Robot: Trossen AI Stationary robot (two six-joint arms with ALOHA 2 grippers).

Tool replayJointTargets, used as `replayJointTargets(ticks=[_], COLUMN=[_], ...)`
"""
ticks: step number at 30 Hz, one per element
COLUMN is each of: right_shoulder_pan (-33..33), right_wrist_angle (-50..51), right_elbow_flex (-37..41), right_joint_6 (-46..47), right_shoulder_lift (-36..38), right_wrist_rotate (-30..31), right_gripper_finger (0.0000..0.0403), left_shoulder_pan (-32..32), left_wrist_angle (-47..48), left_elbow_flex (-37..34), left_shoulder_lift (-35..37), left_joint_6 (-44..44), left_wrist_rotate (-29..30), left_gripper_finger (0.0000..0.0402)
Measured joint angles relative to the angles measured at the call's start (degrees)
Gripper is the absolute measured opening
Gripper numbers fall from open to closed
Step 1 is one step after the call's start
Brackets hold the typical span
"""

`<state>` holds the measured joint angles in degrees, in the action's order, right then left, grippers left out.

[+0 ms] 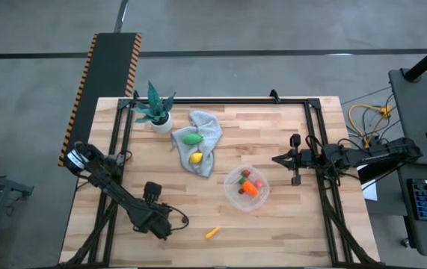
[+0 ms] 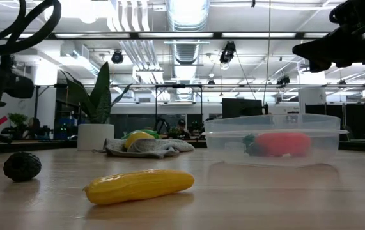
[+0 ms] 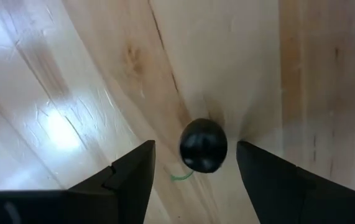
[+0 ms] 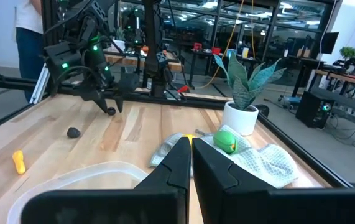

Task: Pick and placing Produce into tupperware
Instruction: Put the black cherry into the transparent bin

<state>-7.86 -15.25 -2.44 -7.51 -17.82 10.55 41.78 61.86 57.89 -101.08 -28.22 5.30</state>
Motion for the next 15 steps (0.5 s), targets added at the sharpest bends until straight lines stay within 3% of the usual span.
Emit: replayJointTargets(ticks=[15], right_shoulder_pan=[-0.02], right_wrist_angle=[0.00], right_elbow_flex=[0.00], right_joint_6=[0.01], right_shoulder_lift=[0.00], right_wrist_rotate=[0.00], right_gripper_finger=[0.0009], left_shoulder_pan=[-0.02], left_wrist_angle=[-1.76], left_elbow_flex=[-0.17], left_shoulder_lift=[-0.01], left_joint_6=[7.87], left_wrist_rotate=[0.77], left_gripper_finger=[0.0215])
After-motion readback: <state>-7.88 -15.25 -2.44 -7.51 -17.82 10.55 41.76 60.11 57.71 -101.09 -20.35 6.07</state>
